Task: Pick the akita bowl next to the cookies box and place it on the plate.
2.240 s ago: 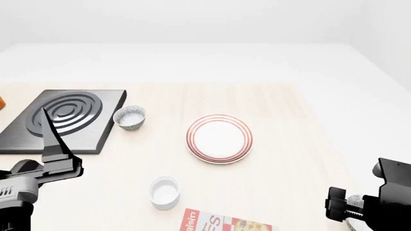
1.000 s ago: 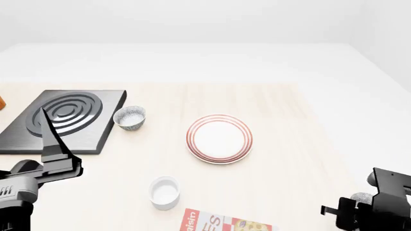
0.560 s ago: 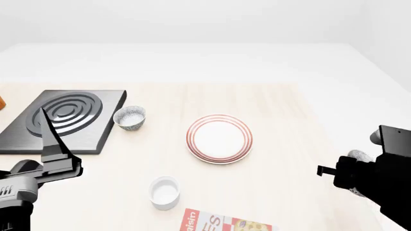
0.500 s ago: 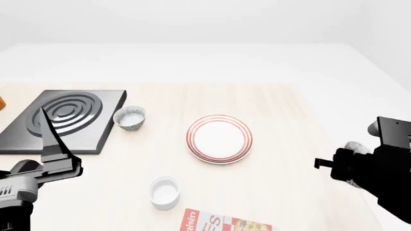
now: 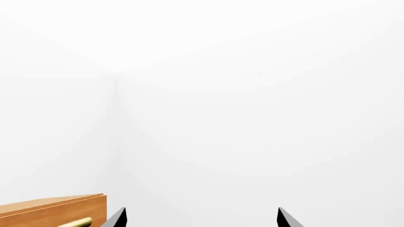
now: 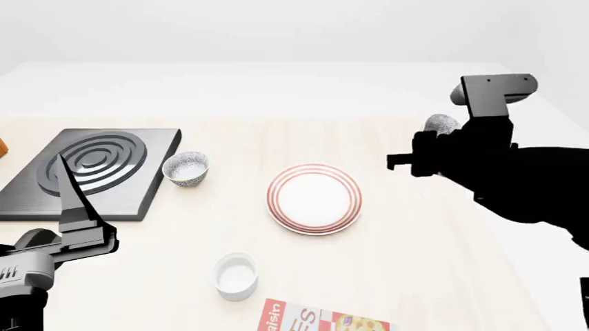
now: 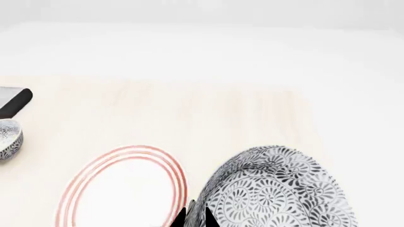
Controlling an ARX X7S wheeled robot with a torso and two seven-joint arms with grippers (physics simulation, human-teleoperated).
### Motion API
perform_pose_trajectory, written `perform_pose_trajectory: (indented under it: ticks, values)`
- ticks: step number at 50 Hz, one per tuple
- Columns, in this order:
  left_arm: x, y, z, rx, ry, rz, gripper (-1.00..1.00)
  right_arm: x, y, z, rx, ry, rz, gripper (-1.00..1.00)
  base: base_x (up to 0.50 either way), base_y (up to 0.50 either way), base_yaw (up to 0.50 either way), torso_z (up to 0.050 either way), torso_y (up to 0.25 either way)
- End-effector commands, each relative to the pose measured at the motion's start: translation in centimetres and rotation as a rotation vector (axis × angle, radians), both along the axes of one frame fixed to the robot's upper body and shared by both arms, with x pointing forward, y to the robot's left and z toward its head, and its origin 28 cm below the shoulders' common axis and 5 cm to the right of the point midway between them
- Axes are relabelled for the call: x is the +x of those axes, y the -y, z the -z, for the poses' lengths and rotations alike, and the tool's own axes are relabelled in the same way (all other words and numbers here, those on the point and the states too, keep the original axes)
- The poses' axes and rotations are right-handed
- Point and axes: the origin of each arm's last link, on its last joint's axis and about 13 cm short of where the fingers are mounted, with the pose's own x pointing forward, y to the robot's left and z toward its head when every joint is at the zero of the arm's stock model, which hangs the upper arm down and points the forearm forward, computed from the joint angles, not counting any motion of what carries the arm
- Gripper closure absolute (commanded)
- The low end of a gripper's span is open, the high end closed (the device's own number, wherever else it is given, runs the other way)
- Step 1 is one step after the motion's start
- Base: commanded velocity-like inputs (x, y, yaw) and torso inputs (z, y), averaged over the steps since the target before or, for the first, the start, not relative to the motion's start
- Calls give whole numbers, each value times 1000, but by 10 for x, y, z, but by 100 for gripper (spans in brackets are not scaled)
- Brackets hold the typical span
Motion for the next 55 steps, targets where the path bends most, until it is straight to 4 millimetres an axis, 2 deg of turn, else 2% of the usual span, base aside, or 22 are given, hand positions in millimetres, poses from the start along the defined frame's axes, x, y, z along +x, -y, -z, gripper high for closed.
perform_pose_trajectory:
  ticks: [1, 7, 15, 18, 21, 27, 33, 42, 55]
  values:
    - [0, 0, 0, 2, -2, 0, -100, 36, -34, -27, -120, 104, -111, 100, 0, 0, 0, 0, 0]
    - [0, 0, 0, 1, -2, 0, -100, 63, -58, -33, -207, 179, -155, 100, 0, 0, 0, 0, 0]
    - [0, 0, 0, 3, -3, 0, -100, 89, -81, -32, -301, 255, -170, 100, 0, 0, 0, 0, 0]
    - [0, 0, 0, 2, -2, -1, -100, 97, -86, -26, -314, 253, -176, 100, 0, 0, 0, 0, 0]
    - [0, 0, 0, 2, 1, -2, -100, 107, -95, -4, -366, 247, -184, 100, 0, 0, 0, 0, 0]
    - [0, 0, 0, 1, -1, -5, -100, 120, -105, 7, -452, 247, -215, 100, 0, 0, 0, 0, 0]
    - [0, 0, 0, 1, 0, -8, -100, 120, -112, 7, -482, 255, -234, 100, 0, 0, 0, 0, 2]
    - [0, 0, 0, -2, 4, -14, -100, 114, -120, 34, -583, 229, -302, 100, 0, 0, 0, 0, 0]
    - [0, 0, 0, -3, 4, -13, -100, 111, -121, 44, -587, 189, -287, 100, 0, 0, 0, 0, 1]
